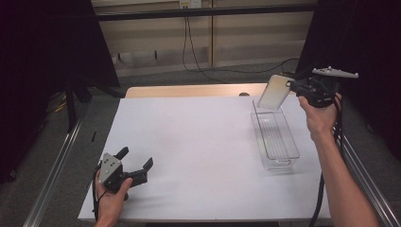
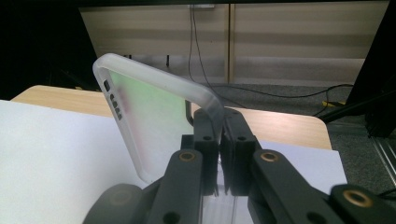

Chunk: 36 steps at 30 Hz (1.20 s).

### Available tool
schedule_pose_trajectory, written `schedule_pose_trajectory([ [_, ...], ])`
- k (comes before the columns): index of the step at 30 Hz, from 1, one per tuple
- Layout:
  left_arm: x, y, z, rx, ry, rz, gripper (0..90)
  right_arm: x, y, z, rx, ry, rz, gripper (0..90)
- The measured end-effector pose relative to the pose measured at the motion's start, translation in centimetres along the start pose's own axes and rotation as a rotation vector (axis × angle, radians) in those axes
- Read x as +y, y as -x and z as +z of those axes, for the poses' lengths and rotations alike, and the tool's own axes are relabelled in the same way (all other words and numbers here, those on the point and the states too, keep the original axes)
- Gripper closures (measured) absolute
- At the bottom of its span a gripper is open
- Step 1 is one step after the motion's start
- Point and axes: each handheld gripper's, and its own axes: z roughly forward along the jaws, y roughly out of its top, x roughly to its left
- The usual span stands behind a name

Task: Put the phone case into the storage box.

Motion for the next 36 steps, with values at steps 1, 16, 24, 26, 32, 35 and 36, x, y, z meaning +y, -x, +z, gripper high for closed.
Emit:
schedule_pose_trajectory([
  [1, 0.0, 0.0, 0.0, 0.002, -0.001, 0.001, 2.4, 0.0, 0.0, 0.1, -0.001, 0.004, -0.001, 85.8],
  [16, -0.1, 0.0, 0.1, -0.003, -0.014, -0.002, 2.5, -0.5, 0.3, 1.6, -0.04, 0.026, -0.027, 85.8],
  [24, -0.1, 0.1, 0.2, -0.014, -0.014, -0.002, 2.5, -1.2, 0.4, 2.9, -0.039, 0.009, -0.047, 85.7],
  [26, -0.1, 0.0, 0.1, -0.014, -0.016, 0.001, 2.5, -1.4, 0.4, 3.1, -0.038, 0.005, -0.049, 85.8],
  [32, -0.1, 0.1, 0.1, -0.026, -0.019, -0.001, 2.5, -2.3, 0.7, 3.7, -0.029, -0.021, -0.065, 85.8],
  [35, -0.1, 0.2, 0.2, -0.029, -0.015, 0.001, 2.5, -2.6, 0.7, 4.2, -0.037, -0.039, -0.079, 85.8],
  [36, -0.1, 0.3, 0.2, -0.03, -0.017, 0.003, 2.5, -2.6, 0.7, 4.4, -0.034, -0.041, -0.079, 85.8],
])
